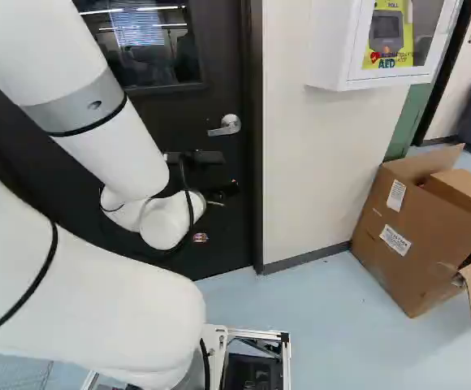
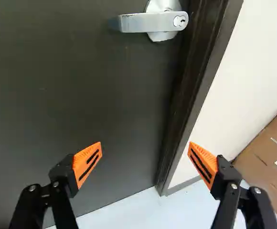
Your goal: Open the door and move inside
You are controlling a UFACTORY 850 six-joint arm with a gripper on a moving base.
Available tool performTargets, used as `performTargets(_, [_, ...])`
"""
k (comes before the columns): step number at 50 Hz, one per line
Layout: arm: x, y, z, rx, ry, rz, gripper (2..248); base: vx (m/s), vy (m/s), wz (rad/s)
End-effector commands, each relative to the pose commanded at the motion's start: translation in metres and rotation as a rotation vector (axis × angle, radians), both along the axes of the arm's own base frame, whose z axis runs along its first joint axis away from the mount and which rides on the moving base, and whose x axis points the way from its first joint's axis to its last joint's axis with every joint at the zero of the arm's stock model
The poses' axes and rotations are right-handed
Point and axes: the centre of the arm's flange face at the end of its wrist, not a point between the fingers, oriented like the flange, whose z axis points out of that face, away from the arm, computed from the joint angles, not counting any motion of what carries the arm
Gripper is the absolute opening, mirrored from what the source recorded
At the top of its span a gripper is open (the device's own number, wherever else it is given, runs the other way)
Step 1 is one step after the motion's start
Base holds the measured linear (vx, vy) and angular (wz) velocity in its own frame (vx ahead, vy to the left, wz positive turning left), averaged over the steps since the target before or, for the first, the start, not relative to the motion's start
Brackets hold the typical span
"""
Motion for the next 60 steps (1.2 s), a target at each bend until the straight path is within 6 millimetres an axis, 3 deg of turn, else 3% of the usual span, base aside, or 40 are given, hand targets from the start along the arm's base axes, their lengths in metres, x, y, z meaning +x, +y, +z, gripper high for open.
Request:
performTargets(33, [0.011,0.000,0.002,0.000,0.003,0.000,247,0.000,0.000,0.000])
performTargets(60, [0.029,0.000,0.026,0.000,-0.063,0.000,247,0.000,0.000,0.000])
